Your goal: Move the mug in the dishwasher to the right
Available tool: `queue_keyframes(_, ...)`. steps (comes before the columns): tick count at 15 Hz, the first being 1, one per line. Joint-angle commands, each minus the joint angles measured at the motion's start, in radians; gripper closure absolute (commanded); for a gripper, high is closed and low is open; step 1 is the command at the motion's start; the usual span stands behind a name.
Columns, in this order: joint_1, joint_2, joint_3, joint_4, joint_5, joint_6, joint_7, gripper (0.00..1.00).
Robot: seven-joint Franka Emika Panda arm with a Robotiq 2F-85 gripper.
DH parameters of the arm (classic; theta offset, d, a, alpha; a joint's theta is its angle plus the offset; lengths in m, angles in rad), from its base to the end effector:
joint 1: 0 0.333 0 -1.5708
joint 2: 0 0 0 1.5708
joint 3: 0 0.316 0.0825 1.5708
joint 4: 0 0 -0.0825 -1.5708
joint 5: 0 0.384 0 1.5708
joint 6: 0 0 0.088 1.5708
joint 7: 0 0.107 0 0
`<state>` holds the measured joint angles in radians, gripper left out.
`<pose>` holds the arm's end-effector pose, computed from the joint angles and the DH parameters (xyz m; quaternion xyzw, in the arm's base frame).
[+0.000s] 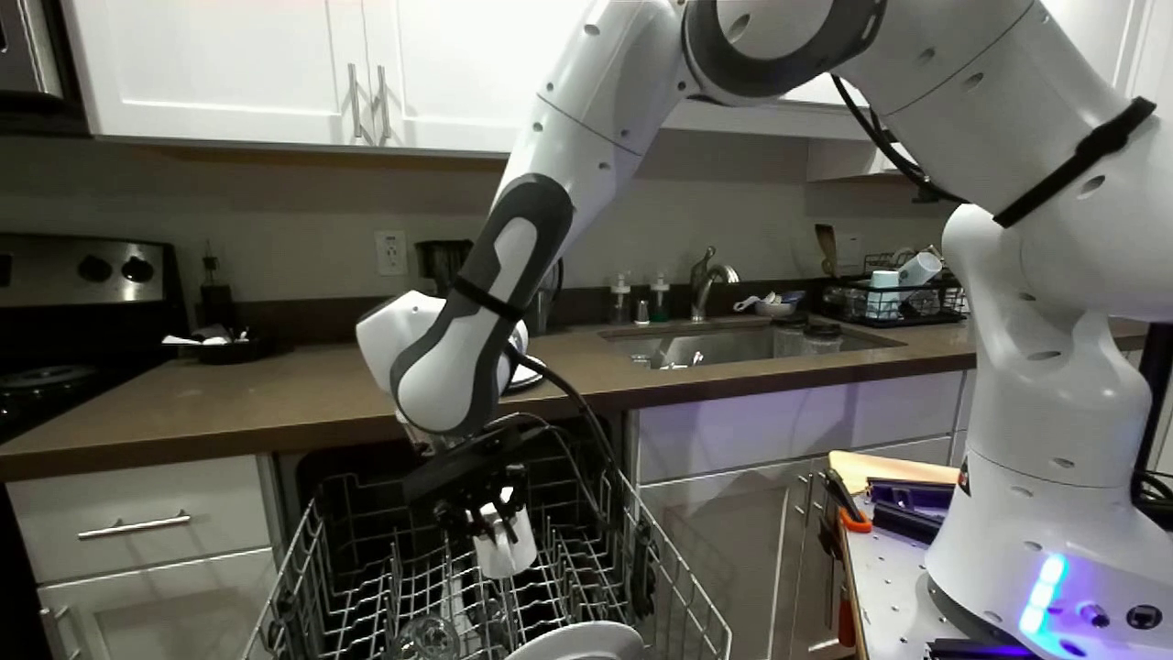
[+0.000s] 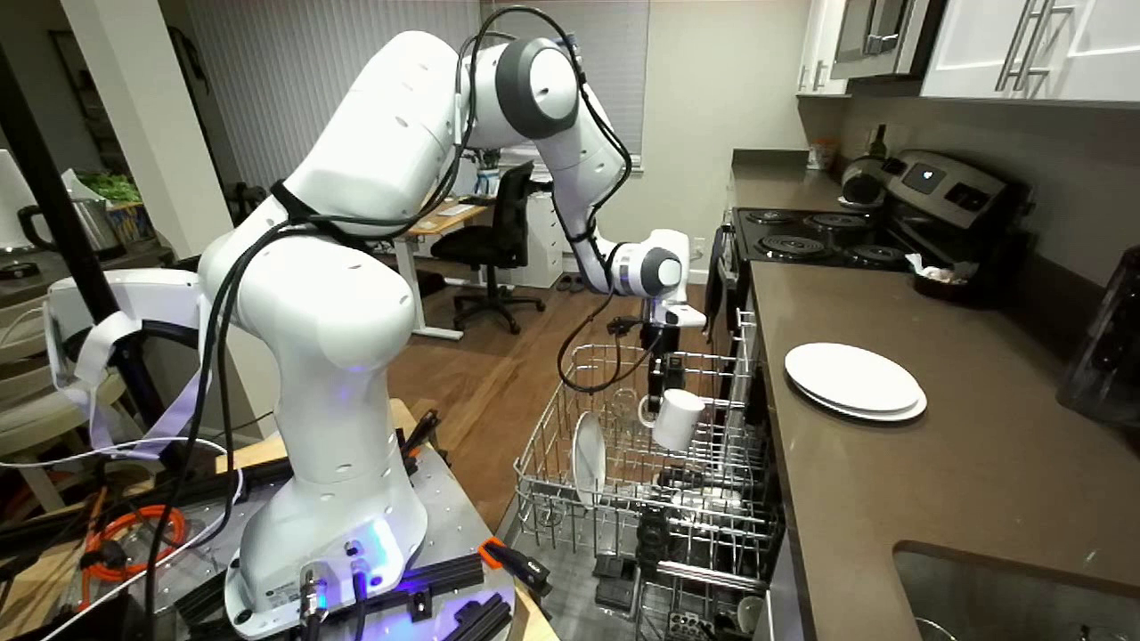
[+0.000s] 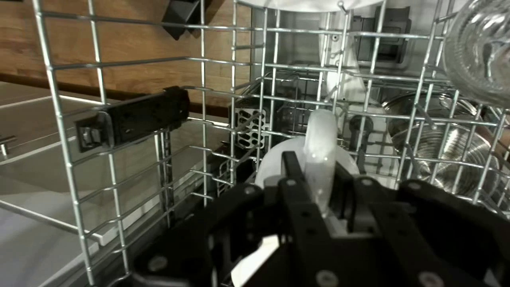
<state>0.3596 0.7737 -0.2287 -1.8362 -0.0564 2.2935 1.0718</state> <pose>0.5956 0.0771 0.0943 0.8945 -0.4090 -0.0656 0.1679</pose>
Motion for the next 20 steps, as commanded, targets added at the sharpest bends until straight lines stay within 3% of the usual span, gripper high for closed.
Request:
queue_keyframes(1,0.003,-0.113,0.006,-0.102,-0.069,-0.030,0.067,0.91)
queue_keyframes(9,0.000,-0.132,-0.011,-0.218,-0.189,0.083,0.218,0.91)
queue_keyframes(14,0.011,-0.109,-0.061,-0.276,-0.304,0.231,0.299,0.91)
queue_keyframes(20,0.013,-0.076,-0.135,-0.323,-0.357,0.417,0.346,0.91)
